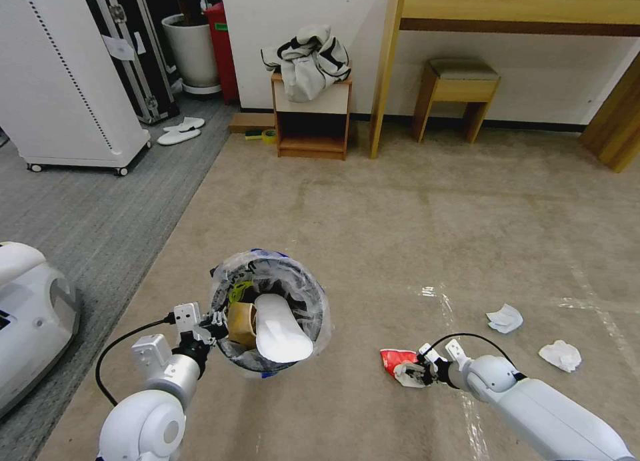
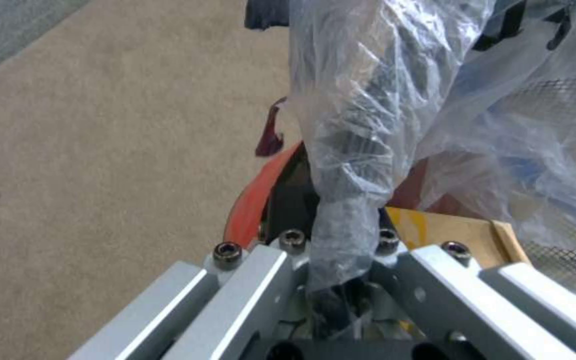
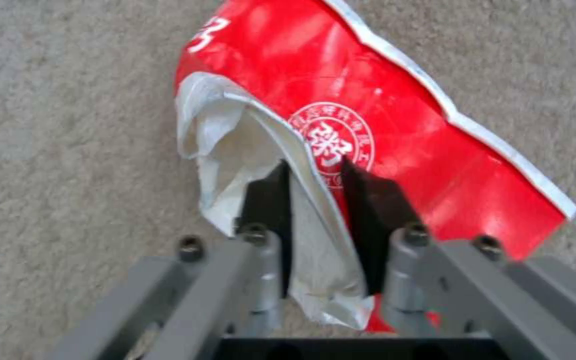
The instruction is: Pick up the trash bin and place the garbage on the floor into it.
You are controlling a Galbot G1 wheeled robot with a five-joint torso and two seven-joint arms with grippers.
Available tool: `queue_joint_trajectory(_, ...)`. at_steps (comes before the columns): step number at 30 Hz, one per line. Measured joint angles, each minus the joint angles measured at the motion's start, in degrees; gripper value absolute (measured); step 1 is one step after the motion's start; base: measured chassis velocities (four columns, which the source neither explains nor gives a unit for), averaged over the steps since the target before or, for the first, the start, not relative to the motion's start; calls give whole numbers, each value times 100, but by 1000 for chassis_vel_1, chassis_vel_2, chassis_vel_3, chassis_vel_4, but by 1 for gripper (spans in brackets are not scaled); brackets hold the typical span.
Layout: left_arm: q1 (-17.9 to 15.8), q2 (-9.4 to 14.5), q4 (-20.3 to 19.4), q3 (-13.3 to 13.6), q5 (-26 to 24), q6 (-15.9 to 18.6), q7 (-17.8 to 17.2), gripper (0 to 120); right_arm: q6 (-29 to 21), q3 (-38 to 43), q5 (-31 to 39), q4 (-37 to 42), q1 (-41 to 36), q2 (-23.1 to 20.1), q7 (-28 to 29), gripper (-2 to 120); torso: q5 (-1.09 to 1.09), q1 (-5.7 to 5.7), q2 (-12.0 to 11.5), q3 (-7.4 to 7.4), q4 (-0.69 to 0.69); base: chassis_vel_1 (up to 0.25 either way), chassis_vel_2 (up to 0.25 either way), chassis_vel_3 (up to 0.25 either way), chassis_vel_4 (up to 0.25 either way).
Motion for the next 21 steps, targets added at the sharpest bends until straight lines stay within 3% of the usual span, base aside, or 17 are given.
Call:
queue_joint_trajectory(7, 6, -7, 9, 51, 27, -1, 8, 1, -72, 121, 41, 444, -213, -131, 208, 0, 0, 0, 0, 0, 0, 0, 0, 0, 0)
queue_joint_trajectory(21, 35, 43, -46, 77, 28, -1, -8, 1, -252, 626, 352, 1463, -530, -614, 532, 0, 0, 0, 0, -1, 0, 0, 0, 0, 0)
